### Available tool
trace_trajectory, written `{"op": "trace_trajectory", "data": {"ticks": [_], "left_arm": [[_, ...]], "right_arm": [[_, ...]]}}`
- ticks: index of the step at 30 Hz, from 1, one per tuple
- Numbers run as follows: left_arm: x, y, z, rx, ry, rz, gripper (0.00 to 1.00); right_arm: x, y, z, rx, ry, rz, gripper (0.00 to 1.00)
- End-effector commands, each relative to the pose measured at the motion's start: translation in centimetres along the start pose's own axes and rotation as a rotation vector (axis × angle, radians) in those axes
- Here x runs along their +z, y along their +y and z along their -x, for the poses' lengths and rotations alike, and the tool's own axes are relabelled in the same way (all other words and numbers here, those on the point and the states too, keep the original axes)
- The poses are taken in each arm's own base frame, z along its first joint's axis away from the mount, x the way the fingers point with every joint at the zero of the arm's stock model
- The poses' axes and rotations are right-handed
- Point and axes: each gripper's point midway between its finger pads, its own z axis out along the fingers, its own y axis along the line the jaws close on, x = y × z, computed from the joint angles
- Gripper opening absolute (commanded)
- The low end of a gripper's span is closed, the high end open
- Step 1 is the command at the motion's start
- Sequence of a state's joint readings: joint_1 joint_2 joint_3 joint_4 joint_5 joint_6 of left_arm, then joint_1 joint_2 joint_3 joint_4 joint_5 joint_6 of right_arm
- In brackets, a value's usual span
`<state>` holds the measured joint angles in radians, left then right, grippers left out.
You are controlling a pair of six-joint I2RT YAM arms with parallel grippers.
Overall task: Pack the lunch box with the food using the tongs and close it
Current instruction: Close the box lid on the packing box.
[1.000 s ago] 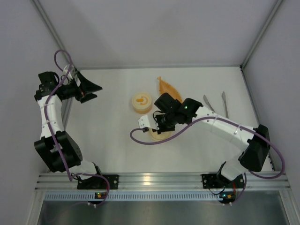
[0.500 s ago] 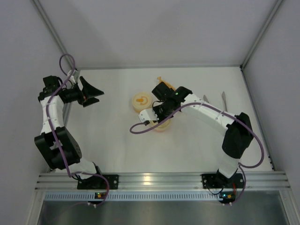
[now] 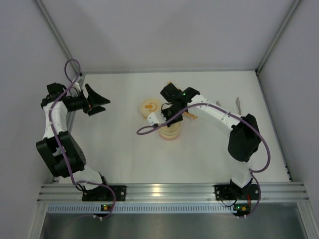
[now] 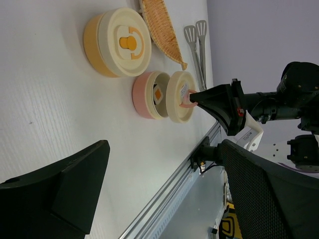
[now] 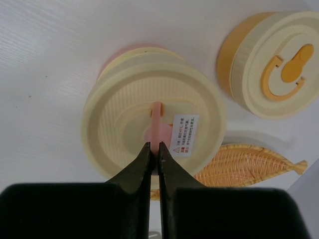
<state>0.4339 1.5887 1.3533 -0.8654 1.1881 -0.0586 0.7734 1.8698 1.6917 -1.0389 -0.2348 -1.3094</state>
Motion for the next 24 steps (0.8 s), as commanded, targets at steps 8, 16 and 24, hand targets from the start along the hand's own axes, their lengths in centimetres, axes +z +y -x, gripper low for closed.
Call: {"op": "trace_trajectory", "data": {"ticks": [8, 16, 24], "left_arm": [[-0.2, -0.2, 0.0, 0.04, -0.006, -0.023, 0.98], [0.0, 0.0, 0.0, 0.028, -0.004, -0.03, 0.98], [0.0, 0.2, -0.1, 0.026, 0.0, -0.025, 0.98]], "right_arm": [[1.7, -0.9, -0.8, -0.026, -0.03, 0.006, 0.0], [2.8, -0.9, -1.0, -0.025, -0.035, 0.01, 0.0], [3.5, -1.2, -1.1, -0.02, -0.038, 0.009, 0.0]]}}
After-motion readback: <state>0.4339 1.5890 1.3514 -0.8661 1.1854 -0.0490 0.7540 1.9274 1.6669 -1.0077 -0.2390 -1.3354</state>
